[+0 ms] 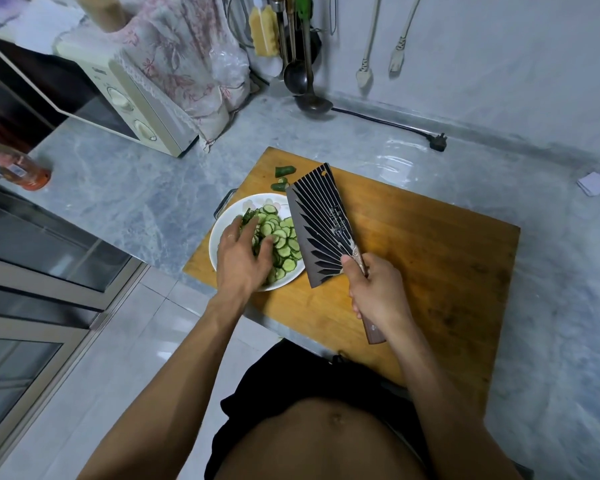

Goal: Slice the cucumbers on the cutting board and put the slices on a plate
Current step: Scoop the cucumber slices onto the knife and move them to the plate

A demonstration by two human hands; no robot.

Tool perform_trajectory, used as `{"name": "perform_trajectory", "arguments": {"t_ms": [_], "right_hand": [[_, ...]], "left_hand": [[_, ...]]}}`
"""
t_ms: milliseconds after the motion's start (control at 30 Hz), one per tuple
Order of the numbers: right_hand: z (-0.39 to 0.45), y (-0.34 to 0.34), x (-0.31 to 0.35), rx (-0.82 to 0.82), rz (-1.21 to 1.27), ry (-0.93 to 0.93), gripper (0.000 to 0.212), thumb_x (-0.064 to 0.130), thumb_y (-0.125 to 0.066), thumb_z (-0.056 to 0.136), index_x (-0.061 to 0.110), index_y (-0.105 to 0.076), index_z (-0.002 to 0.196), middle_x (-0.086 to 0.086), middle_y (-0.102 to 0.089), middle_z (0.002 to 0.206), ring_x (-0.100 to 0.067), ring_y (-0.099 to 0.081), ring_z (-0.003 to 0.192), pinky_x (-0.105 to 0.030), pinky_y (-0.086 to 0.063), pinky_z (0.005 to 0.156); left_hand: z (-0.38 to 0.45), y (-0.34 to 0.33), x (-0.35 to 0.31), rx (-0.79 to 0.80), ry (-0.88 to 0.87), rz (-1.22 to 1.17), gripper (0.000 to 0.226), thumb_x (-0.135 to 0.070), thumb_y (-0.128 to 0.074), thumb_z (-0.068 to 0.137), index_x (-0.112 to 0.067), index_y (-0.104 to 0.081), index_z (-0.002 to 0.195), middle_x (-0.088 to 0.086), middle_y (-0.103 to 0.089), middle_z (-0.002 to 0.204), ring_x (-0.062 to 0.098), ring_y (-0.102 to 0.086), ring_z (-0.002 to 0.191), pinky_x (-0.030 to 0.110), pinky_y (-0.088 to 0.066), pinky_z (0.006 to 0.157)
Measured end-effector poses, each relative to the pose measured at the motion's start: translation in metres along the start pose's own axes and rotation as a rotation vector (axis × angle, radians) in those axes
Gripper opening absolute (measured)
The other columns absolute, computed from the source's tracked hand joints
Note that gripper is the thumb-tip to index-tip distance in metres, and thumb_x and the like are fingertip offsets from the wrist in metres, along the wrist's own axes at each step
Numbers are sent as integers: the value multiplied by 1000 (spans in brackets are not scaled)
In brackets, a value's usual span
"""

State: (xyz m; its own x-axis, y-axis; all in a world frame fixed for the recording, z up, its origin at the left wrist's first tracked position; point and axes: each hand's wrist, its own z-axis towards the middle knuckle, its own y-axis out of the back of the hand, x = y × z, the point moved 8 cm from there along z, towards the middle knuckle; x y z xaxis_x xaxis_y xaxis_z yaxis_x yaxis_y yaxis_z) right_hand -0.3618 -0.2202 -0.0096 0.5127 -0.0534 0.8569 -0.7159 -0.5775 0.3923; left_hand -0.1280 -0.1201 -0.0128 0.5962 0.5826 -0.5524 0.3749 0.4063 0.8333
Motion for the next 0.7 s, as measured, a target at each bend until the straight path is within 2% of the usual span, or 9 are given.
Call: {"name": "perform_trajectory", "arguments": {"t_ms": [100, 167, 267, 333, 433, 500, 600, 700], "right_hand": [[0, 1, 1, -5, 14, -8, 37, 45, -50, 101, 11, -60, 89, -6, -61, 67, -12, -55, 45, -23, -46, 42], [0, 2, 1, -3, 5, -6, 38, 45, -50, 101, 11, -61, 90, -6, -61, 66, -11, -55, 43, -24, -46, 43], [1, 2, 0, -2, 10, -9, 37, 45, -50, 101, 12, -60, 89, -5, -59, 64, -9, -54, 41, -23, -46, 42], [1, 1, -2, -2, 18, -14, 36, 44, -50, 102, 13, -58, 85, -6, -58, 63, -10, -53, 41, -23, -45, 42], [0, -1, -1, 5, 52, -22, 38, 43, -51, 102, 14, -52, 77, -6, -56, 59, -13, -53, 41, -26, -45, 43], [0, -3, 1, 9, 76, -22, 41, 43, -50, 102, 12, -51, 75, -7, -56, 58, -16, -53, 41, -28, -46, 44], [0, -7, 3, 24, 103, -20, 45, 43, -50, 102, 7, -51, 75, -9, -56, 58, -18, -52, 42, -29, -46, 44], [-1, -12, 2, 36, 122, -28, 46, 42, -50, 102, 2, -52, 79, -8, -55, 58, -17, -51, 42, -28, -46, 44]], "left_hand": [[14, -13, -11, 196, -212, 84, 52, -48, -40, 99, -22, -45, 144, 8, -31, 156, 25, -26, 144, 41, -25, 115], [22, -11, -5, 257, -242, 125, 55, -50, -34, 98, -20, -47, 143, 9, -36, 154, 25, -28, 143, 40, -26, 115], [31, 11, 2, 202, -208, -37, 50, -46, -37, 98, -17, -56, 134, 5, -52, 143, 20, -43, 134, 35, -35, 110], [30, 27, 4, 103, -193, -173, 40, -36, -46, 96, -16, -64, 126, 3, -61, 132, 16, -53, 124, 28, -40, 104], [21, 44, 30, -86, -22, -195, 37, -34, -52, 88, -14, -70, 114, 5, -67, 119, 19, -59, 111, 27, -45, 96], [12, 46, 57, -144, 139, -143, 40, -33, -51, 86, -12, -68, 117, 15, -65, 116, 29, -59, 109, 35, -47, 94], [-4, 32, 80, -49, 341, -180, 51, -32, -49, 85, -16, -52, 134, 18, -62, 120, 35, -57, 113, 43, -48, 94], [-18, 18, 75, -12, 400, -372, 57, -13, -51, 90, -19, -37, 145, 6, -55, 135, 25, -52, 120, 39, -45, 100]]}}
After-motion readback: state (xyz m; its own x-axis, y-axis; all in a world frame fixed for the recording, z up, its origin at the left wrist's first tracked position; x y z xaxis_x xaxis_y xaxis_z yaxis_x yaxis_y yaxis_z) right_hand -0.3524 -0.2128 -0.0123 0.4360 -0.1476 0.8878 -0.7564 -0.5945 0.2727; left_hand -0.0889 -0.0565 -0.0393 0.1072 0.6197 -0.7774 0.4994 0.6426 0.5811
